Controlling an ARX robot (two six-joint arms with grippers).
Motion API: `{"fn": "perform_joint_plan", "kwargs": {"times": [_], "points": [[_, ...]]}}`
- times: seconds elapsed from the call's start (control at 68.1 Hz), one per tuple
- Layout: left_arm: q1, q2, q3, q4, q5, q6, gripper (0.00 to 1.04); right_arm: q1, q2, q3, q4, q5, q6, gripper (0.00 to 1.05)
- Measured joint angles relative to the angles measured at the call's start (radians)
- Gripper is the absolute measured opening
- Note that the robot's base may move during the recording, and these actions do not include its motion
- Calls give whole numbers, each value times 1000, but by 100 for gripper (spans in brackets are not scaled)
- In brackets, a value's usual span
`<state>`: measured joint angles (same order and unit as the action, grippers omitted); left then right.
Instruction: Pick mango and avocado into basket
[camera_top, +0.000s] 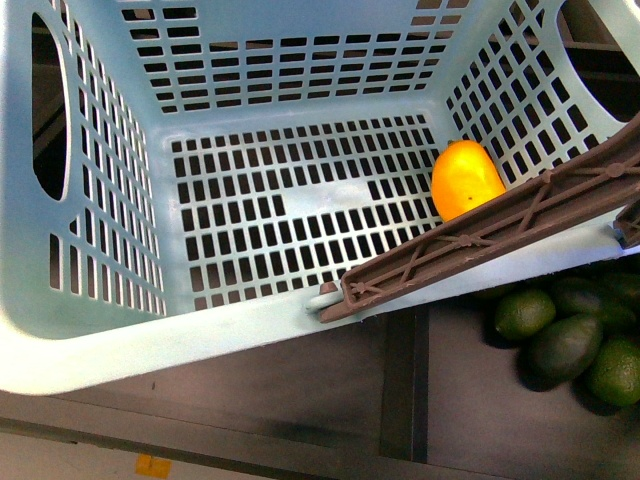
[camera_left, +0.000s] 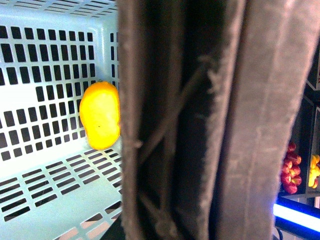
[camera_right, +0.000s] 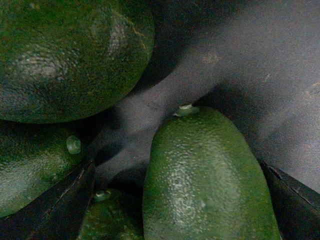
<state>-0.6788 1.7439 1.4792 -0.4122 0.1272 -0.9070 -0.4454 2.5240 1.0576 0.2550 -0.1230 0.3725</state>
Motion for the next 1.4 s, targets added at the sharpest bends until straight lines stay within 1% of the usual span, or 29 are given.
{"fn": "perform_joint_plan", "kwargs": {"times": [0.132, 0.176, 0.235, 0.25, 0.279, 0.338, 0.397, 0.602, 0.838, 0.926, 1.014, 1.073, 1.161, 1.249, 1.308, 1.352, 1.396], "points": [[0, 0, 0, 0, 0, 0, 14, 0, 10, 1, 0, 4, -2, 96], [0, 0, 0, 0, 0, 0, 14, 0, 10, 1, 0, 6, -2, 92], [0, 0, 0, 0, 0, 0, 14, -1, 11, 0, 0, 16, -2, 78], [0, 0, 0, 0, 0, 0, 14, -2, 11, 0, 0, 17, -2, 77], [0, 0, 0, 0, 0, 0, 14, -5, 12, 0, 0, 18, -2, 68], [0, 0, 0, 0, 0, 0, 14, -9, 12, 0, 0, 15, -2, 61], [0, 0, 0, 0, 0, 0, 14, -14, 12, -1, -1, 10, -3, 56], [0, 0, 0, 0, 0, 0, 14, -51, -49, -27, -14, -22, -40, 55], [0, 0, 0, 0, 0, 0, 14, -116, -220, -73, -29, -75, -143, 55], [0, 0, 0, 0, 0, 0, 14, -141, -332, -101, -43, -120, -200, 55], [0, 0, 0, 0, 0, 0, 14, -146, -447, -133, -51, -154, -257, 55], [0, 0, 0, 0, 0, 0, 14, -145, -539, -154, -70, -200, -285, 54], [0, 0, 0, 0, 2, -1, 14, -119, -734, -180, -129, -290, -319, 54], [0, 0, 0, 0, 1, 0, 14, -84, -874, -194, -164, -343, -324, 54], [0, 0, 0, 0, 0, 0, 14, -26, -1023, -209, -186, -378, -321, 54], [0, 0, 0, 0, 0, 0, 14, 30, -1116, -221, -192, -380, -313, 54], [0, 0, 0, 0, 0, 0, 14, 61, -1154, -229, -191, -379, -304, 54]]}}
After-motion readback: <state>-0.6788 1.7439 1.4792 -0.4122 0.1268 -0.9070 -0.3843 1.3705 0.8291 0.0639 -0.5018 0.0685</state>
